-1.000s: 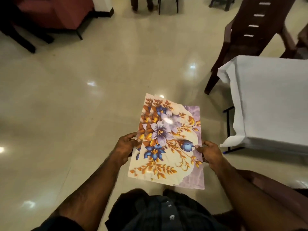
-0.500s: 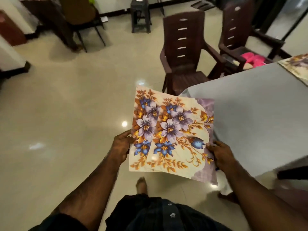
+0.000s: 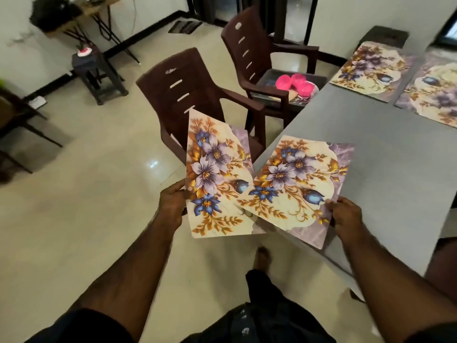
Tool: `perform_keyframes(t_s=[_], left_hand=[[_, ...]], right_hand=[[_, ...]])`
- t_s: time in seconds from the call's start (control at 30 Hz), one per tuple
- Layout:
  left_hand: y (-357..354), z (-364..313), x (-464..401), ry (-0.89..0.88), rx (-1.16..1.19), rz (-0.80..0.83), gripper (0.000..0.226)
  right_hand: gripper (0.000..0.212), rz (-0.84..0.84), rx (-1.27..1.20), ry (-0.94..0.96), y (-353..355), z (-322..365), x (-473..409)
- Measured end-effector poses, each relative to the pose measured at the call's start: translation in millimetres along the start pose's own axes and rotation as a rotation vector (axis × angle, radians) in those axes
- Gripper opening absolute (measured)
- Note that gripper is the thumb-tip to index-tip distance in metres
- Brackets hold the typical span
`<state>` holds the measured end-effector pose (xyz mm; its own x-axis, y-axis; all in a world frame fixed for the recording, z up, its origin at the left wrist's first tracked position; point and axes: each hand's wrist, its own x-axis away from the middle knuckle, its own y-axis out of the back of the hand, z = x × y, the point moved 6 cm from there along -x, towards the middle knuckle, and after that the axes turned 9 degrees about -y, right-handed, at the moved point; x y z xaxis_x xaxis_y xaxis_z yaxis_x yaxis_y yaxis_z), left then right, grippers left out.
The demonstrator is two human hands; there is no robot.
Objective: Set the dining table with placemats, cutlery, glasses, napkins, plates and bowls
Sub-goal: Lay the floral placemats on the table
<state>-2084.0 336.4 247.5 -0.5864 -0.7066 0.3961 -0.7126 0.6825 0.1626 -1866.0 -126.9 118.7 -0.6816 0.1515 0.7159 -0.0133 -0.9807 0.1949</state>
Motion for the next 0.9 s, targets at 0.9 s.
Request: perform_keyframes(t_s=[0.9], left_hand=[[-175.2, -263.5, -257.0, -1.030, -0.953, 0.550, 0.041]], right_hand=[[0.061, -0.468, 0.989, 0.693, -214.2, 235.6, 66.0]])
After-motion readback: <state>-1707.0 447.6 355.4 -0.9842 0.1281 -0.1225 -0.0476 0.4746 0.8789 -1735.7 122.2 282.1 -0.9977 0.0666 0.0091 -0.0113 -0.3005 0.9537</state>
